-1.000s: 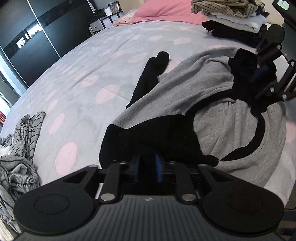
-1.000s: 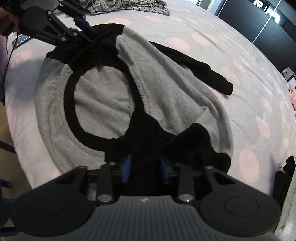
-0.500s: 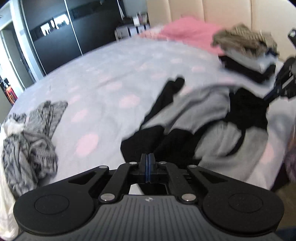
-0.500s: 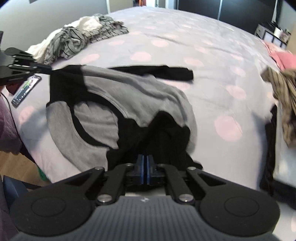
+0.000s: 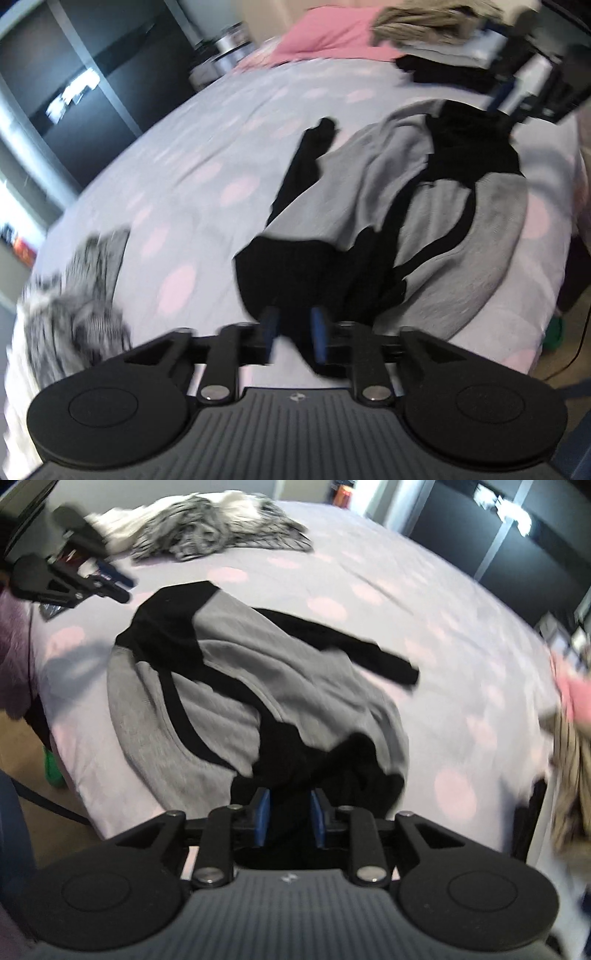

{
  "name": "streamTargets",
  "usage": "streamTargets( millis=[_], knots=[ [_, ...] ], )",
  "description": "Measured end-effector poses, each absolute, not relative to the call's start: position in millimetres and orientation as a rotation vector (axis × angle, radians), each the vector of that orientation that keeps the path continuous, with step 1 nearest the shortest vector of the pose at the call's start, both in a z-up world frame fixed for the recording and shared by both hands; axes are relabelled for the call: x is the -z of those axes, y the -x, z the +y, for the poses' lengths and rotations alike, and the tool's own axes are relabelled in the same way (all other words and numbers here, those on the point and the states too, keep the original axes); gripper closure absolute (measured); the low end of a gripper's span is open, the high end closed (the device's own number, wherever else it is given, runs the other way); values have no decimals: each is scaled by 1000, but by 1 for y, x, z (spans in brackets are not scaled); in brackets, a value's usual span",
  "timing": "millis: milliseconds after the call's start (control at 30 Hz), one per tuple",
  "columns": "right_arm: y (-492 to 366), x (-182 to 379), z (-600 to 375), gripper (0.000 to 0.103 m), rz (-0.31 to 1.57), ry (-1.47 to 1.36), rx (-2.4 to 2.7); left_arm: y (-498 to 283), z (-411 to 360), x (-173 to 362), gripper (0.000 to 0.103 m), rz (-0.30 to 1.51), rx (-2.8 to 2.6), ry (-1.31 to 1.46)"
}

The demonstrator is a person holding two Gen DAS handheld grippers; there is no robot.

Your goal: Fold clothes

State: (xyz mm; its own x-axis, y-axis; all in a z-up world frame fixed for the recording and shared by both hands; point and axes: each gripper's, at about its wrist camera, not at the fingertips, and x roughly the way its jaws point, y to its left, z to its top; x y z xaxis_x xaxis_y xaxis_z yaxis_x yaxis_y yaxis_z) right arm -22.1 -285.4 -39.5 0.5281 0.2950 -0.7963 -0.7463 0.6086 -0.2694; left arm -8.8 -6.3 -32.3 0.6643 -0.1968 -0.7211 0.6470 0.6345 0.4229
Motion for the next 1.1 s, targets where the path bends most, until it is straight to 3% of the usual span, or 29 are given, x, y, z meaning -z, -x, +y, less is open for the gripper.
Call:
streamTargets(
  millis=[200,367,467,500,533,567,633,867,1100],
  knots=[
    [19,61,-258,74,741,860,-730,4,-31,58,75,655,595,-953],
    [7,81,-245,64,741,939,-754,-3,-34,79,75,682,598,-991],
    [0,91,-244,74,779,941,-764,-7,-36,87,76,696,596,-970],
    [-2,92,-244,93,786,935,-770,-8,-36,88,80,703,597,-958],
    [-2,91,-244,98,782,933,-770,-9,-37,88,94,712,598,-944],
    [-3,88,-245,99,772,918,-768,-10,-37,87,100,716,596,-929],
    [-3,79,-248,100,749,879,-763,-11,-35,81,103,706,583,-894],
    [-6,33,-268,101,583,707,-606,-22,-14,38,103,654,497,-645],
    [2,-35,-275,102,339,596,-439,-43,17,-43,103,557,400,-359]
  ],
)
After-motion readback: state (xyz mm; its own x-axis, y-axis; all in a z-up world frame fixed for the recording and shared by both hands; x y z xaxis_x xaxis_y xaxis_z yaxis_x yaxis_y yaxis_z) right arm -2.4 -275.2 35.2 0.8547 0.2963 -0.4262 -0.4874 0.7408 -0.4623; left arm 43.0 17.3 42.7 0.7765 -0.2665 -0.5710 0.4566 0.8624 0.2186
